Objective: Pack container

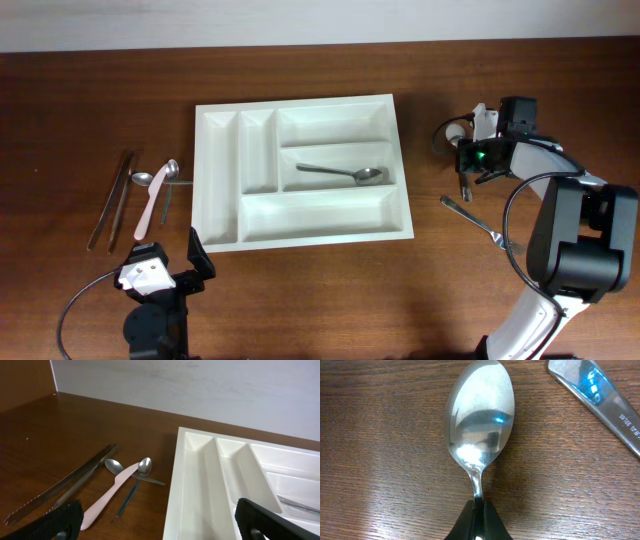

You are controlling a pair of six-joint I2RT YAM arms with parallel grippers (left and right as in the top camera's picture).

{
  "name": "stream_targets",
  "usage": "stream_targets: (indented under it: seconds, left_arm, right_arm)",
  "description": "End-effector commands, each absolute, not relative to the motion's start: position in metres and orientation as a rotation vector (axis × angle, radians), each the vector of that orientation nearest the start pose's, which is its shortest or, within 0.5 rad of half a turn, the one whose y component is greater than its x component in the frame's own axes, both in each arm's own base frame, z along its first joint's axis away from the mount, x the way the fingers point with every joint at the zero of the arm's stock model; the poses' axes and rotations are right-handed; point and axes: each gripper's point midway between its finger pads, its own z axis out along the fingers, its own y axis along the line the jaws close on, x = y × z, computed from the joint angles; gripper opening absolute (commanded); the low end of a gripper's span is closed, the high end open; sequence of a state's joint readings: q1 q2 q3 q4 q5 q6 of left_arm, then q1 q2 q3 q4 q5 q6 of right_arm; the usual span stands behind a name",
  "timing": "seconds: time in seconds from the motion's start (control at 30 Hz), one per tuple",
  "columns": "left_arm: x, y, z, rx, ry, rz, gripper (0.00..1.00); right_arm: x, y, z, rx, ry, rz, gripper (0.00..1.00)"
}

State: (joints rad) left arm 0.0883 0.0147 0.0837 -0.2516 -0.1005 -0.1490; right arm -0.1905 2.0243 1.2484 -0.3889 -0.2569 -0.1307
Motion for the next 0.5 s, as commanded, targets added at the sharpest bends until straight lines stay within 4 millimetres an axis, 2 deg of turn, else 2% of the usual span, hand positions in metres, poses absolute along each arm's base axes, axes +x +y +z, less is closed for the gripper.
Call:
stream_targets:
  seconds: [0.0,0.17,0.47]
  left_arm:
    - [0.235,0.038,0.149,-0.26,1.73,0.053,0.99]
    - [0.235,0.038,0.149,-0.26,1.73,0.053,0.99]
    - [0.235,0.038,0.149,-0.26,1.73,0.053,0.99]
  right_arm:
    - [0.435,-0.039,-0.022,0.023,2.753,0.278,0.04]
    - [0.454,-0.042,-0.003,0.012,2.708,0.268,0.04]
    - [0.507,-0.045,0.08,-0.078,2.576,0.273,0.04]
